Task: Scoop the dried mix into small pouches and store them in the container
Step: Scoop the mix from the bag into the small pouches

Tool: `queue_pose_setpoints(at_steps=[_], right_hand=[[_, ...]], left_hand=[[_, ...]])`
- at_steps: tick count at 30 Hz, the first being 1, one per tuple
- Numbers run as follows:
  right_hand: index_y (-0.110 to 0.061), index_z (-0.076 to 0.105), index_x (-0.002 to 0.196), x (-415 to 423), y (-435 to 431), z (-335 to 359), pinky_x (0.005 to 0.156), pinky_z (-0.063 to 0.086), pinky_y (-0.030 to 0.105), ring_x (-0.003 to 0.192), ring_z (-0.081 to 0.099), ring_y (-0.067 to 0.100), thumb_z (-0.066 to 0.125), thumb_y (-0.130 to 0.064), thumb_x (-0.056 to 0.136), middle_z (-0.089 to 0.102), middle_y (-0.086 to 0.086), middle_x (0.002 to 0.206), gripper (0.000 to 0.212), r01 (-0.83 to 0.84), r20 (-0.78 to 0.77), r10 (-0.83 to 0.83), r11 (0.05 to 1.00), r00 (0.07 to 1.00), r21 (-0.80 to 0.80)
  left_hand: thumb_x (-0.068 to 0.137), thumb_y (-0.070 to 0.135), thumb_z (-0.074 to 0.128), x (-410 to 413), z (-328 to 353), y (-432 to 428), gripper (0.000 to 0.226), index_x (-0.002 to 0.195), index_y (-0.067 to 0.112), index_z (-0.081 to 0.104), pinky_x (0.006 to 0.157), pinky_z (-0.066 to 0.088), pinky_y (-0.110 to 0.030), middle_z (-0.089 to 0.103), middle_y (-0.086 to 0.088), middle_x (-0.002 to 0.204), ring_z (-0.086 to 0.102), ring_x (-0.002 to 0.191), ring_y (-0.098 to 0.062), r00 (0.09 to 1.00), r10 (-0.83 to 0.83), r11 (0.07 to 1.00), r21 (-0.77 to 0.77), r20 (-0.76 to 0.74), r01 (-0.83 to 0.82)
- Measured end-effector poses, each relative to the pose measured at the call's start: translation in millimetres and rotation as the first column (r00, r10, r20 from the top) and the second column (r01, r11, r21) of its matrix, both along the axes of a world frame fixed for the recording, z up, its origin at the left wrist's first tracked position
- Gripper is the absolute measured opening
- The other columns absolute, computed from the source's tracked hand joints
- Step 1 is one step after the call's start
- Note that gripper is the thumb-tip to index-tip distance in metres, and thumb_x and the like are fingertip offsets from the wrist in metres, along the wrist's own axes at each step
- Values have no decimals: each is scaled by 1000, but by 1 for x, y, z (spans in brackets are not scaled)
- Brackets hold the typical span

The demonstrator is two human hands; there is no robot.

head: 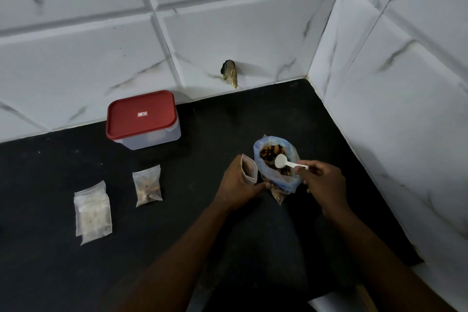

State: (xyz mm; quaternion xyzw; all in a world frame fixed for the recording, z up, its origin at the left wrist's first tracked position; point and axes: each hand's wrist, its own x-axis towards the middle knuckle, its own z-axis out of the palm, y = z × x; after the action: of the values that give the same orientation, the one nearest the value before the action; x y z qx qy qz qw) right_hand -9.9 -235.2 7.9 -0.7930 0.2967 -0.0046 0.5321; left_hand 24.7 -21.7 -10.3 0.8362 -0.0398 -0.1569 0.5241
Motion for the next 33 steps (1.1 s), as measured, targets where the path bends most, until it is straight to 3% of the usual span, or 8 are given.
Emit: queue_pose_setpoints(at_steps=[6,10,12,15,21,23,27,33], right_hand=[[-15,76,104,0,3,5,70,49,14,84,68,4,73,-14,91,74,-4,92,13,-201,115,275,880,955,-431],[-17,77,103,4,8,4,77,57,24,87,67,2,73,-17,90,75,-5,95,14,-338,88,479,727,874,-598],[-15,77,103,7,15,4,78,57,22,85,67,-1,73,-17,91,76,-5,95,13,-392,58,507,730,860,-560],[-16,78,102,12,18,9,71,45,8,80,62,-8,72,-12,91,73,-10,92,13,-343,6,379,843,925,-414],[-24,78,95,19,15,5,80,57,23,88,68,-1,70,-10,90,75,-9,93,16,-182,-70,177,981,982,-60],[-25,78,96,21,19,2,86,59,33,94,69,5,73,-12,90,75,-6,98,15,-106,-109,114,991,987,78],[-20,77,97,21,17,-1,57,44,20,58,60,-1,71,-15,91,78,-2,88,10,20,-171,19,974,985,225],[-21,76,99,16,22,-1,60,45,25,73,61,10,71,-12,90,77,-1,97,13,20,-163,25,963,986,270]], left_hand=[[78,24,87,-1,-2,8,67,133,24,49,97,52,-30,57,12,125,58,117,-7,997,13,1000,24,-82,-11],[77,27,88,-2,-7,9,55,119,31,53,88,54,-27,61,11,115,62,106,-7,997,-30,994,103,-67,36],[76,28,88,-3,-9,8,54,117,33,53,86,53,-26,60,12,114,61,104,-6,995,-52,990,126,-83,62],[75,30,88,-6,-12,7,54,116,35,52,89,56,-31,59,13,114,61,105,-6,990,-79,987,132,-117,94],[75,31,88,-7,-13,6,50,111,34,53,87,54,-28,59,14,110,60,101,-4,988,-105,979,165,-111,122],[75,31,88,-7,-13,6,50,111,33,54,86,53,-26,59,13,110,59,101,-3,987,-111,977,171,-119,131],[75,32,88,-6,-13,8,53,114,35,53,89,53,-28,60,13,115,60,105,-4,983,-125,976,163,-135,146],[74,28,88,-8,-12,9,53,117,33,57,96,55,-32,62,14,113,60,104,-1,982,-144,975,153,-125,162]])
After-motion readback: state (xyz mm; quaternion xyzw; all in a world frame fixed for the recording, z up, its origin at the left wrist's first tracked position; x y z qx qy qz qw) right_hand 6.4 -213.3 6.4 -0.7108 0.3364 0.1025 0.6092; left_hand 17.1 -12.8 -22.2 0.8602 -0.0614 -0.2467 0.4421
